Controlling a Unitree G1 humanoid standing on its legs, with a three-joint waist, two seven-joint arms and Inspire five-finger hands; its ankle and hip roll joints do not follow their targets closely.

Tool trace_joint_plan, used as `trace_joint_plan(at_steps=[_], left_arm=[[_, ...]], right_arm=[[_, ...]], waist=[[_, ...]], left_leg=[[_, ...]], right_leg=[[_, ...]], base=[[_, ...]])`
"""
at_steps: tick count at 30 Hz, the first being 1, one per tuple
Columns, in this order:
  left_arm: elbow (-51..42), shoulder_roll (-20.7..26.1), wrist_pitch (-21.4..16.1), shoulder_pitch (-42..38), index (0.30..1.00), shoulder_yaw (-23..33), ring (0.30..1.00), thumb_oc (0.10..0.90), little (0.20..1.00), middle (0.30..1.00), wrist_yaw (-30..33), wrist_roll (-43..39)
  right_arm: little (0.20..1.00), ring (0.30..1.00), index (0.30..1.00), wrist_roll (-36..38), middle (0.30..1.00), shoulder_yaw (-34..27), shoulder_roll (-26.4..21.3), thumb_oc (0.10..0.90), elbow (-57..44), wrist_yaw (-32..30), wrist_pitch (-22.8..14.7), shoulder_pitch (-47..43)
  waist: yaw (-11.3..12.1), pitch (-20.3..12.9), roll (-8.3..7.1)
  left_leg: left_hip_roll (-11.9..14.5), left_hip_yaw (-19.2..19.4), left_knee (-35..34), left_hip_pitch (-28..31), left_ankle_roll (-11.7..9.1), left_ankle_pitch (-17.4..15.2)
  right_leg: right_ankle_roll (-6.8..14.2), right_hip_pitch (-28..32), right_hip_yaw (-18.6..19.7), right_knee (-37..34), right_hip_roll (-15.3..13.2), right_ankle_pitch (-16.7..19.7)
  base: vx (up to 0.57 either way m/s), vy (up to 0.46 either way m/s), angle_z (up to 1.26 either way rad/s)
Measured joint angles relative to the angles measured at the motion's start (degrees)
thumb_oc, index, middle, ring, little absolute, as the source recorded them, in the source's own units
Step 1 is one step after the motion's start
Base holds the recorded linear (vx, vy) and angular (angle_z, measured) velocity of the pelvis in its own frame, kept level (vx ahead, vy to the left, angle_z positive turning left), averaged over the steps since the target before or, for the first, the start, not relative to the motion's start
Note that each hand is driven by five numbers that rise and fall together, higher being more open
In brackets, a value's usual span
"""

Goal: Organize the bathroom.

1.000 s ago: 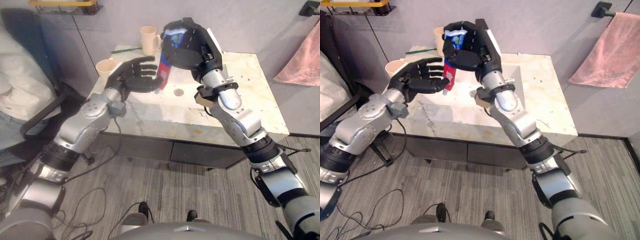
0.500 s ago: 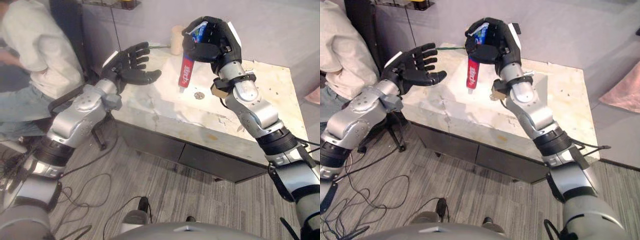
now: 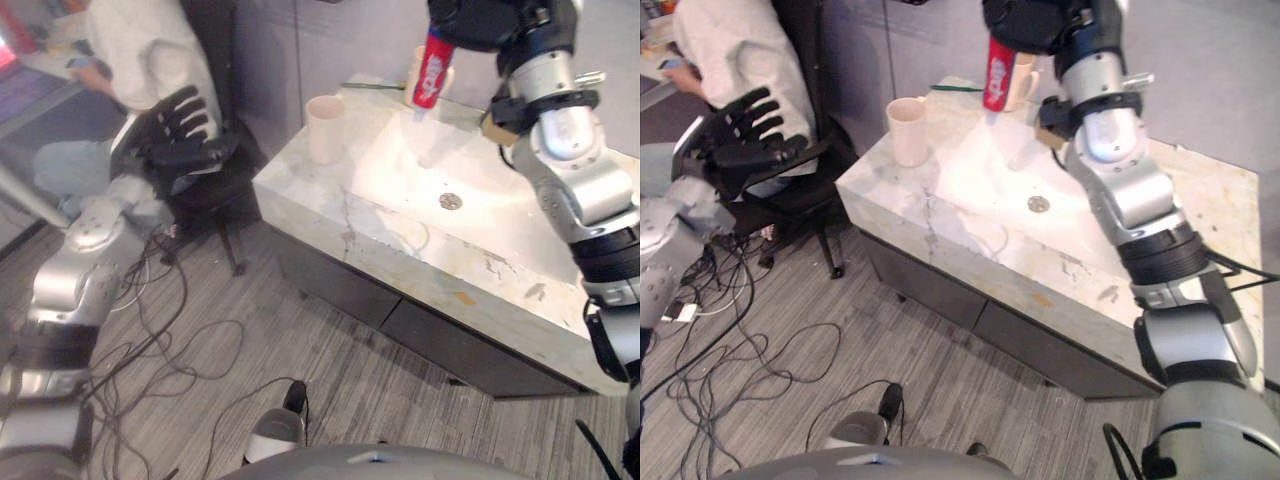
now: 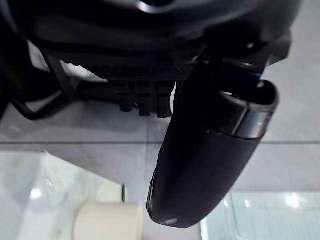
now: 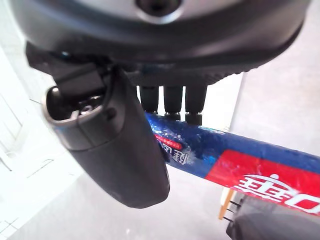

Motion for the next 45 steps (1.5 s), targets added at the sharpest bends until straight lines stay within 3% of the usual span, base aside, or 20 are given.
trace_joint_plan(at_steps=[3, 6, 9, 12, 21, 24, 26, 27, 31, 33, 34, 37, 40, 45], left_arm=[[0.3, -2.1, -1.0, 8.1, 0.900, 2.4, 0.900, 0.800, 0.900, 0.900, 0.5, 3.2], [0.4, -7.6, -0.7, 13.8, 0.900, 2.5, 0.900, 0.800, 0.900, 0.900, -0.1, 6.5], [0.6, -10.2, 0.4, 17.1, 0.900, 2.4, 0.900, 0.800, 0.900, 0.900, -0.6, 9.8], [1.2, -10.2, 1.4, 22.0, 0.900, 2.6, 0.900, 0.800, 0.900, 0.900, 0.0, 13.7], [31.3, -12.9, 1.2, 25.1, 0.900, 2.6, 0.900, 0.800, 0.900, 0.900, 3.1, 15.9], [42.4, -13.1, 0.1, 26.1, 0.900, 2.7, 0.900, 0.800, 0.900, 0.900, 2.3, 15.9], [48.2, -14.0, -0.5, 26.3, 0.900, 2.7, 0.900, 0.800, 0.900, 0.900, 1.7, 15.8], [50.4, -14.7, -1.7, 26.1, 0.900, 2.6, 0.900, 0.800, 0.900, 0.900, 1.9, 15.8], [53.2, -16.2, -4.1, 22.5, 0.900, 2.5, 0.900, 0.800, 0.900, 0.900, 4.8, 15.8], [53.0, -16.7, -5.9, 20.4, 0.900, 2.5, 0.900, 0.800, 0.900, 0.900, 8.5, 15.8], [52.0, -17.0, -7.7, 20.1, 0.900, 2.5, 0.900, 0.800, 0.900, 0.900, 11.2, 15.9], [51.1, -19.7, -13.1, 19.9, 0.900, 3.6, 0.900, 0.800, 0.900, 0.900, 13.5, 17.4], [52.7, -22.7, -13.2, 22.0, 0.900, 3.6, 0.900, 0.800, 0.900, 0.900, 14.1, 18.3], [59.4, -25.5, -13.4, 22.9, 0.900, 3.7, 0.900, 0.800, 0.900, 0.900, 13.3, 18.3]], right_arm=[[0.300, 0.300, 0.300, -0.1, 0.300, -1.1, 0.0, 0.400, 0.7, -1.5, -2.3, -0.2], [0.300, 0.300, 0.300, -1.9, 0.300, -2.7, -0.1, 0.400, 1.0, -3.8, -2.9, -0.1], [0.300, 0.300, 0.300, -2.3, 0.300, -4.4, -0.1, 0.400, 1.0, -4.2, -3.3, -0.1], [0.300, 0.300, 0.300, -2.3, 0.300, -6.8, -0.1, 0.400, 1.0, -4.0, -3.8, 0.6], [0.300, 0.300, 0.300, -2.1, 0.300, -6.9, -0.2, 0.400, 7.8, -2.7, -5.9, 0.7], [0.300, 0.300, 0.300, -2.1, 0.300, -7.2, -0.1, 0.400, 8.1, -2.6, -6.6, 3.4], [0.300, 0.300, 0.300, -2.1, 0.300, -7.3, 0.4, 0.400, 7.9, -2.3, -8.2, 6.3], [0.300, 0.300, 0.300, -2.2, 0.300, -7.4, 1.4, 0.400, 7.2, -2.0, -8.2, 7.3], [0.300, 0.300, 0.300, -2.2, 0.300, -7.4, 3.5, 0.400, 4.8, -0.1, -8.5, 8.4], [0.300, 0.300, 0.300, -2.2, 0.300, -7.5, 4.8, 0.400, 2.6, -0.2, -8.6, 11.2], [0.300, 0.300, 0.300, -2.3, 0.300, -7.5, 6.1, 0.400, 0.4, -0.2, -8.6, 13.8], [0.300, 0.300, 0.300, -2.2, 0.300, -7.5, 5.8, 0.400, -0.5, 1.6, -9.2, 15.8], [0.300, 0.300, 0.300, -2.1, 0.300, -7.6, 4.9, 0.400, 0.9, 2.1, -9.1, 15.6], [0.300, 0.300, 0.300, -2.1, 0.300, -8.0, 2.3, 0.400, 2.9, 2.2, -9.0, 14.7]], waist=[[1.3, 0.0, -0.02], [2.0, 0.2, -0.04], [2.1, 0.6, -0.67], [3.5, 1.5, -2.28], [3.3, 2.1, -3.30], [1.7, 2.2, -2.70], [0.1, 2.5, -1.69], [-0.7, 2.7, -1.26], [-2.3, 2.9, -0.97], [-2.8, 2.8, -1.31], [-2.9, 2.6, -2.17], [-2.8, 2.2, -2.86], [-2.9, 1.9, -3.51], [-2.8, 1.8, -3.60]], left_leg=[[-0.7, -0.1, 0.8, -0.8, 0.0, 0.0], [-2.1, 1.2, 1.7, -2.0, 0.2, 0.2], [-2.2, 4.2, 1.6, -3.5, 0.9, 0.9], [-2.9, 4.4, 1.7, -3.8, 1.7, 0.9], [-5.6, 2.3, 1.8, -4.1, 2.4, 0.7], [-4.1, 2.2, 1.9, -3.7, 3.5, -0.6], [-2.9, 2.1, 1.9, -2.7, 5.1, -0.8], [-2.6, 2.0, 1.3, -1.8, 5.5, -0.5], [-3.0, 2.5, 0.5, -1.4, 5.7, -0.3], [-3.4, 2.8, 0.1, -0.4, 5.7, -0.3], [-4.1, 2.9, -0.2, 0.3, 5.8, -0.7], [-3.8, 4.6, -0.2, 0.1, 5.3, -1.6], [-4.0, 5.6, -0.2, 0.3, 4.9, -2.6], [-3.9, 5.5, 0.1, 0.3, 3.5, -1.9]], right_leg=[[0.2, 0.6, -0.9, 0.2, 0.0, -1.2], [0.3, 1.6, -2.8, 0.0, -0.1, -2.1], [0.3, 2.4, -6.5, 0.3, -0.1, -2.5], [0.4, 2.6, -7.2, 0.3, -0.7, -2.6], [1.2, 3.5, -7.1, 0.9, -2.7, -2.1], [1.1, 0.4, -6.4, 8.9, -3.3, -2.1], [0.9, -4.5, -3.6, 20.3, -5.0, -2.3], [0.6, -6.7, -0.9, 22.9, -5.1, -4.6], [0.3, -10.8, -0.2, 14.5, -3.1, -5.3], [1.6, -11.1, 0.5, 11.0, -1.7, -3.6], [0.4, -10.2, 1.1, 9.2, -1.5, -2.8], [0.3, -7.1, 1.3, 1.2, -0.3, 1.9], [-0.8, -6.6, 1.0, 0.3, -0.5, 5.2], [-1.8, -6.4, -0.3, 0.3, 0.0, 5.1]], base=[[0.07, 0.057, 0.36], [0.11, 0.072, 0.62], [0.14, 0.043, 0.58], [0.14, 0.052, 0.28], [0.11, 0.068, 0.16], [0.08, 0.116, 0.06], [0.09, 0.017, 0.01], [0.08, -0.050, -0.05], [0.12, -0.079, -0.11], [0.09, -0.089, 0.11], [0.12, -0.079, 0.14], [0.09, -0.031, -0.08], [0.05, 0.002, -0.06], [0.04, 0.010, 0.11]])
